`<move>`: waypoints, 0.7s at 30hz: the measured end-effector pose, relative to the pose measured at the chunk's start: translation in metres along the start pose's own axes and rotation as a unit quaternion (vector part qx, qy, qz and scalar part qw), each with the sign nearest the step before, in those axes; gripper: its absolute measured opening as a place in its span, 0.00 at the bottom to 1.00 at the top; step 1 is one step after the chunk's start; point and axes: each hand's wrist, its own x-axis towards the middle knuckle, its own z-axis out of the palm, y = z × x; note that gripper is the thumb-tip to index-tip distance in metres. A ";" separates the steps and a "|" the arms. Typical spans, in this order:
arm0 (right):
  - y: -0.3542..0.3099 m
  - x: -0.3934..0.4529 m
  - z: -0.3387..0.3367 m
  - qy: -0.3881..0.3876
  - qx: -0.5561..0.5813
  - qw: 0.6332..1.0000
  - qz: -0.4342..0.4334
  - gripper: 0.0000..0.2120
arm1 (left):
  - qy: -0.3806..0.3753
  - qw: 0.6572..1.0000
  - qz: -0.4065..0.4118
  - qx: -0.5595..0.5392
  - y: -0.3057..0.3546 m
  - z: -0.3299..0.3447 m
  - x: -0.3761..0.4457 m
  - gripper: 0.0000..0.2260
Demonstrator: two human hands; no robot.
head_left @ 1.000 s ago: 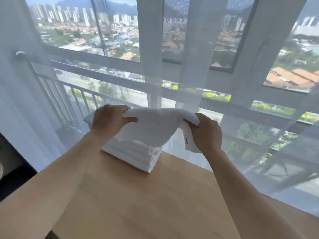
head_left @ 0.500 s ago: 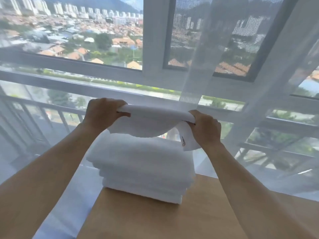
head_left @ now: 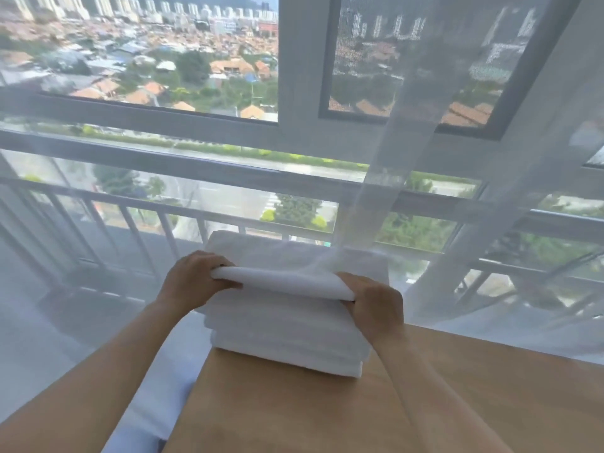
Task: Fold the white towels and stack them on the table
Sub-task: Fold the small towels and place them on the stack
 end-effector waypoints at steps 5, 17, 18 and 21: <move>0.006 -0.003 -0.010 -0.050 0.109 0.993 0.019 0.19 | 0.041 0.971 -0.146 -0.186 0.007 -0.001 -0.020 0.14; 0.029 0.008 -0.001 -0.024 0.209 0.917 0.340 0.23 | -0.038 0.729 -0.410 -0.547 -0.036 -0.012 0.024 0.32; 0.029 0.008 0.002 -0.029 0.199 0.905 0.374 0.25 | -0.063 0.731 -0.401 -0.548 -0.041 -0.013 0.031 0.32; 0.025 0.013 0.006 -0.063 0.191 0.880 0.430 0.26 | -0.142 0.726 -0.372 -0.561 -0.047 -0.015 0.052 0.32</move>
